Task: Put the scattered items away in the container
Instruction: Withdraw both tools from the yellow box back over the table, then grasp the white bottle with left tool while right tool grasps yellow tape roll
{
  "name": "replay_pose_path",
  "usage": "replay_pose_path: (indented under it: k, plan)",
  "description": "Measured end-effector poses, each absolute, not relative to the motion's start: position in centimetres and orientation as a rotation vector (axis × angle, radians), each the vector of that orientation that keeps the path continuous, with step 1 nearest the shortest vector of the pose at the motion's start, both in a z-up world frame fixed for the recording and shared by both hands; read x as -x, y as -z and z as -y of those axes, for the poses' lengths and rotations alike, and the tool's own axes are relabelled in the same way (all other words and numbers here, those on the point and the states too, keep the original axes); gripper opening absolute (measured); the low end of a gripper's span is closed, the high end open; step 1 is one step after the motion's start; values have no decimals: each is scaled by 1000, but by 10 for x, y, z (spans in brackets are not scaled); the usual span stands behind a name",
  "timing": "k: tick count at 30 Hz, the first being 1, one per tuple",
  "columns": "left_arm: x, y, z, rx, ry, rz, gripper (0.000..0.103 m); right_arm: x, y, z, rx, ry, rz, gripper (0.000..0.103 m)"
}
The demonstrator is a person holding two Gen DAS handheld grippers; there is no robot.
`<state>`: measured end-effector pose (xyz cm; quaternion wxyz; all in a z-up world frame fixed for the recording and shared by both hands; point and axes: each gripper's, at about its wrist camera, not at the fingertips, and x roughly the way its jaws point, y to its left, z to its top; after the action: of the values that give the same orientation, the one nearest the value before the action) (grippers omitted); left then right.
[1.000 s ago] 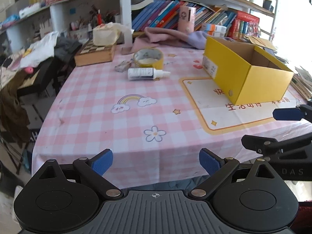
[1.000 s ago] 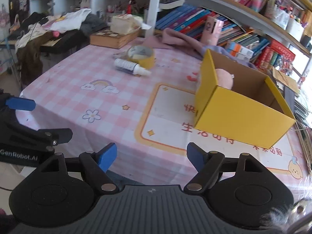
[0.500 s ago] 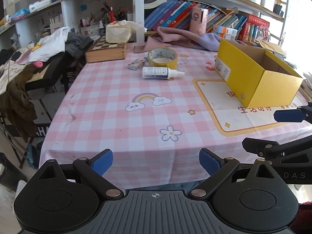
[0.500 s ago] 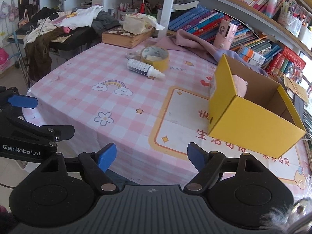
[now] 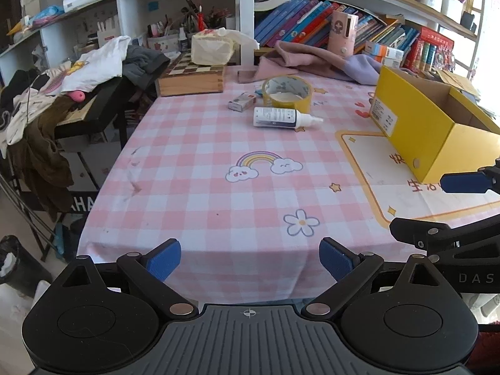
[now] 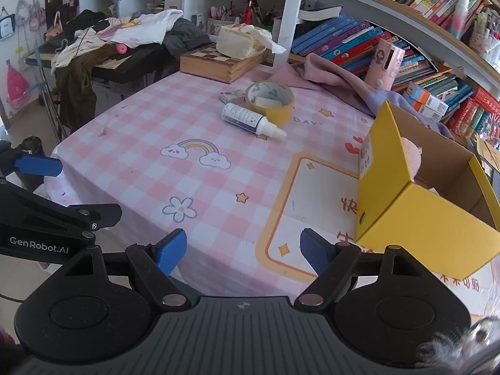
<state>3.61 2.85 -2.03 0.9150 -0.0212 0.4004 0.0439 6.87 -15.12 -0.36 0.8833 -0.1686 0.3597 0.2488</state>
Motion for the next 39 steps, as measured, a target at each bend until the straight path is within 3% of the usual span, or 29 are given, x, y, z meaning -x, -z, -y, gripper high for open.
replay_pose_path:
  k: [28,39]
  plan:
    - [-158,35,-25,-8,-77,-871,97,-220,18,131,324,-547,-793,68]
    - [-231,32,-32,-135,39,-786,97,-302,7,114,205,-500,-762,68]
